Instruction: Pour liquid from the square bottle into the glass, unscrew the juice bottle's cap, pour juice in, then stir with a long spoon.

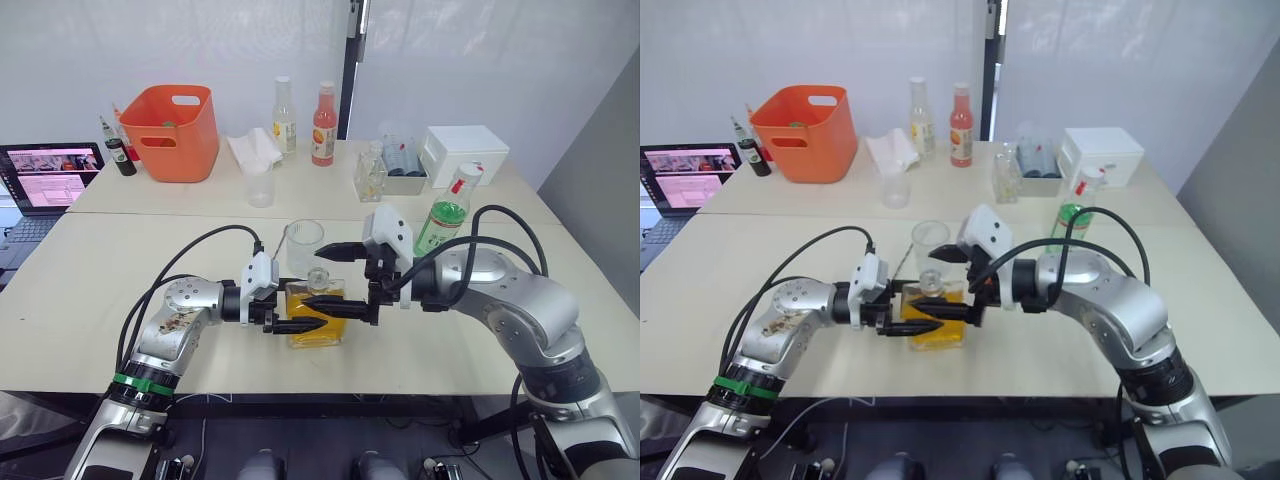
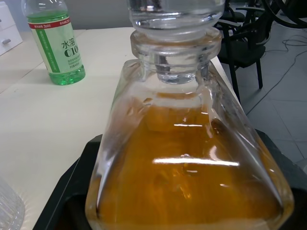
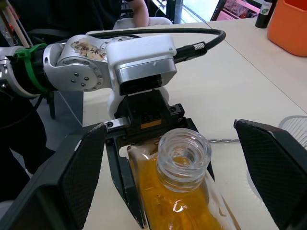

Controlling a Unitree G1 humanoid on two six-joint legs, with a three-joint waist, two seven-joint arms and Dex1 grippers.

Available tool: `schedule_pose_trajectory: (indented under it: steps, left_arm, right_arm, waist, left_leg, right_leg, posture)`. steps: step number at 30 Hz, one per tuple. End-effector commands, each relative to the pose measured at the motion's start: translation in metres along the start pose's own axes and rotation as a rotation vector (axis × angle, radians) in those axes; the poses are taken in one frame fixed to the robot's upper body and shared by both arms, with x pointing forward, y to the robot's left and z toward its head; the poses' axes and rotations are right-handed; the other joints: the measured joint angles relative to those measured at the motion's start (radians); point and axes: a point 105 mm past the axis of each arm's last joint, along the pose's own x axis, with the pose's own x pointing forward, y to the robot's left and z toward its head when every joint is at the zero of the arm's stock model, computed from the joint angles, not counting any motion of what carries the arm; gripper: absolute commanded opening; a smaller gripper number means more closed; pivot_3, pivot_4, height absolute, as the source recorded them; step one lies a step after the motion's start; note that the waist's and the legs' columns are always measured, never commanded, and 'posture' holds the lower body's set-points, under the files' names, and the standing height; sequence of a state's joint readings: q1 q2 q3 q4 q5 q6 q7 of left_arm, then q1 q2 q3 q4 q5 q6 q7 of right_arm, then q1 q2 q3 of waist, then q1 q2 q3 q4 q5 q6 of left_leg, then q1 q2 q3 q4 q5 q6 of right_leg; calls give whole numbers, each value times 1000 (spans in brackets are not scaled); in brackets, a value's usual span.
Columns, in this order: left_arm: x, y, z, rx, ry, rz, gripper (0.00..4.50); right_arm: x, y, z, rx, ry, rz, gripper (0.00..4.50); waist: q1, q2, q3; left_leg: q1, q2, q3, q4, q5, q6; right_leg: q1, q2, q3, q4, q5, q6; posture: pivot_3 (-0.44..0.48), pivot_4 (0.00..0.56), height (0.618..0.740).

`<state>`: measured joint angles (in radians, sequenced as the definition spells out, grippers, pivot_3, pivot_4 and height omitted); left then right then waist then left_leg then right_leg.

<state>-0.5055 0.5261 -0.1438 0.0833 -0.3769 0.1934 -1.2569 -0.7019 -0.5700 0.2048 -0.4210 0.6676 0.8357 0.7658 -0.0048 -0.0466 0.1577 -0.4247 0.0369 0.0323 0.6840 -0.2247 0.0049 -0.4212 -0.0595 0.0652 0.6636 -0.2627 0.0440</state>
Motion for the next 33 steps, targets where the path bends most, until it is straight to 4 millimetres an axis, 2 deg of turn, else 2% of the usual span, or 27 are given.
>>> schedule_pose_trajectory:
  steps: [1,7,9,18,23,33]
  left_arm:
    - [2,-1,-2,9,13,-2,2822]
    - [1,-1,-1,12,13,0,2822]
    - [1,-1,-1,13,17,0,2822]
    - [0,-1,-2,13,21,4,2822]
    - [1,-1,-2,10,21,2,2822]
    - [2,-2,-2,7,16,-3,2822]
  right_arm:
    - [0,-2,10,-37,-23,0,3658]
    - [0,-5,8,-39,-22,-8,1598]
    - [1,-5,8,-39,-27,-10,1036]
    - [-2,-8,16,-55,-55,-24,1025]
    - [-9,-9,40,-82,-124,-35,1025]
    - [-19,-14,62,-114,-172,-75,1025]
  waist:
    - [0,0,0]
    - [0,0,0]
    - [0,0,0]
    - [-1,0,0]
    - [-2,1,0]
    - [-6,1,1]
  left_leg:
    - [0,0,0,0,0,0]
    - [0,0,0,0,0,0]
    - [0,0,0,0,0,0]
    - [0,0,0,0,0,0]
    - [0,0,0,0,0,0]
    - [-5,0,-1,0,0,0]
  right_leg:
    - [0,0,0,0,0,0]
    - [0,0,0,0,0,0]
    - [0,0,0,0,0,0]
    - [0,0,0,0,0,0]
    - [-1,0,0,0,0,0]
    - [-4,0,0,0,0,0]
  posture:
    - [0,150,715]
    - [0,150,715]
    - [0,150,715]
    - [0,150,715]
    - [0,150,715]
    - [0,150,715]
